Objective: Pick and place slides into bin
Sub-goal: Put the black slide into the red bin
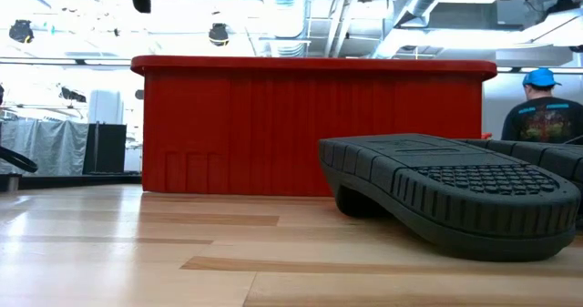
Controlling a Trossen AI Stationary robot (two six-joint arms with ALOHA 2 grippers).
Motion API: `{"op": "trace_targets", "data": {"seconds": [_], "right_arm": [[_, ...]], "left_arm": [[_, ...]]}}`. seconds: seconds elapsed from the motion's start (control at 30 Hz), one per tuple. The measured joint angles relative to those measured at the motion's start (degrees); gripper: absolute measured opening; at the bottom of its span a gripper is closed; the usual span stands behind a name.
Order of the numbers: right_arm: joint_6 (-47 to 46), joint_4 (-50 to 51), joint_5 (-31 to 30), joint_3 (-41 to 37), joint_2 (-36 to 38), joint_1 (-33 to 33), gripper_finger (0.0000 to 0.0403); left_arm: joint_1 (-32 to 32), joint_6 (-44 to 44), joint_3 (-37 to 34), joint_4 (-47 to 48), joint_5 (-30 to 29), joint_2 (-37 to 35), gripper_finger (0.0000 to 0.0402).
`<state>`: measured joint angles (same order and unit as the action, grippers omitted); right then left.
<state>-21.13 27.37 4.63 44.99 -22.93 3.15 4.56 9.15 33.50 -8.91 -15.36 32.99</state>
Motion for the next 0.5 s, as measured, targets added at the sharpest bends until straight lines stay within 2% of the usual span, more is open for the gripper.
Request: {"op": "trace_targets", "data": {"seconds": [0.17,0.3,0.5], "right_arm": [[-13.5,14.3,-0.3,-0.1,-0.2,3.6,0.0000],[-26.1,21.8,-2.1,-1.8,-0.9,6.6,0.0000],[-39.0,22.9,-3.1,-5.7,-1.7,12.1,0.0000]], "left_arm": [[0.0,0.4,0.0,-0.1,3.8,0.0,0.0162],[0.0,2.2,0.0,-0.3,7.8,0.0,0.0162],[0.0,4.5,0.0,-1.6,12.8,0.0,0.0162]]}}
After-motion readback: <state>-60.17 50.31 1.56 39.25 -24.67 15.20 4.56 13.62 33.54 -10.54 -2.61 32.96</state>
